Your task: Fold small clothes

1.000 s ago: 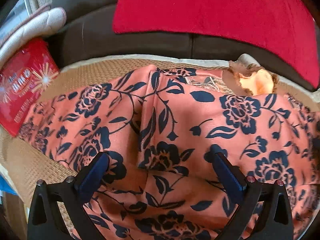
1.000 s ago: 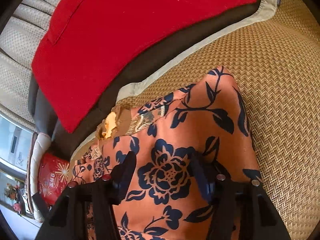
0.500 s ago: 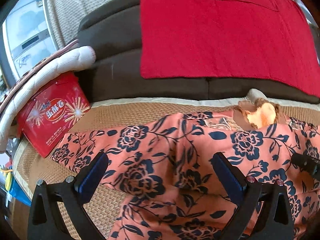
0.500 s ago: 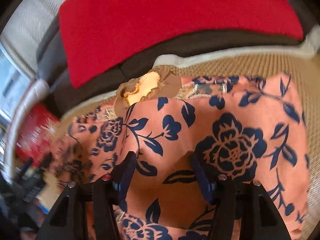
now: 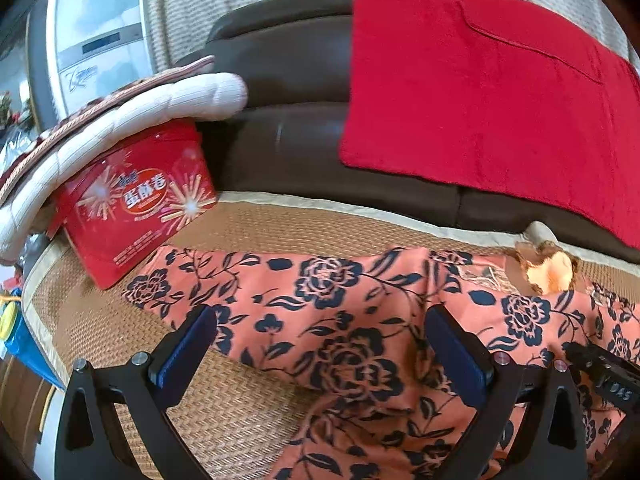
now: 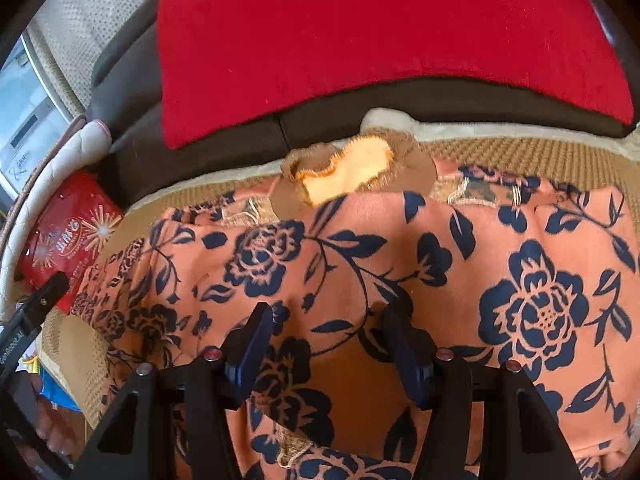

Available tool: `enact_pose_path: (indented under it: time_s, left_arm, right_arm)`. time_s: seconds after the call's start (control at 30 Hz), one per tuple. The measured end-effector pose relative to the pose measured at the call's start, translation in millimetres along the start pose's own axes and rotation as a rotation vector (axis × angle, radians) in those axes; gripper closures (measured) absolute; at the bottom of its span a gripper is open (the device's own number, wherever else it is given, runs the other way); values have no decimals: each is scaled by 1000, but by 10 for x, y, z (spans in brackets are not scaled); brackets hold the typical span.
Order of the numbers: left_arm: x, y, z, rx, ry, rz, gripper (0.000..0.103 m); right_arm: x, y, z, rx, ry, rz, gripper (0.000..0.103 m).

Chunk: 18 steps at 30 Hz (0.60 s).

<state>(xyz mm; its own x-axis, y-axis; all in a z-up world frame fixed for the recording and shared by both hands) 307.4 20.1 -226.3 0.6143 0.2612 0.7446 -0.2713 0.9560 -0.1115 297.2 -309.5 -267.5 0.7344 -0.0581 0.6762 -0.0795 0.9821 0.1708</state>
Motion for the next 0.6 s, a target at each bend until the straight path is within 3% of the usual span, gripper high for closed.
enact_pose_path:
  time_s: [0.13,0.6]
  left_arm:
    - [65,161,31,13,-16,37,0]
    - [281,841,33,121,-74,162,0]
  right_arm:
    - [44,100,59,28,-56,6,41]
    - [83,256,-160,-11,-30,10,42]
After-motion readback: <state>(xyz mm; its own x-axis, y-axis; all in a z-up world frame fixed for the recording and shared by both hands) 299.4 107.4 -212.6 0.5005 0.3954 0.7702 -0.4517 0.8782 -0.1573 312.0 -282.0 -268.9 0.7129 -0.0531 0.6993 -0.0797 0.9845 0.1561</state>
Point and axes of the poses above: each gripper's, at about its wrist camera, not at the fingertips, and z roughly against the way its jaws point, y to its left, x to its top, the point moved 2 cm from there along -z, roughly the way its jaws point, and after that the axes turned 15 degrees about z, right-handed, at the moved point
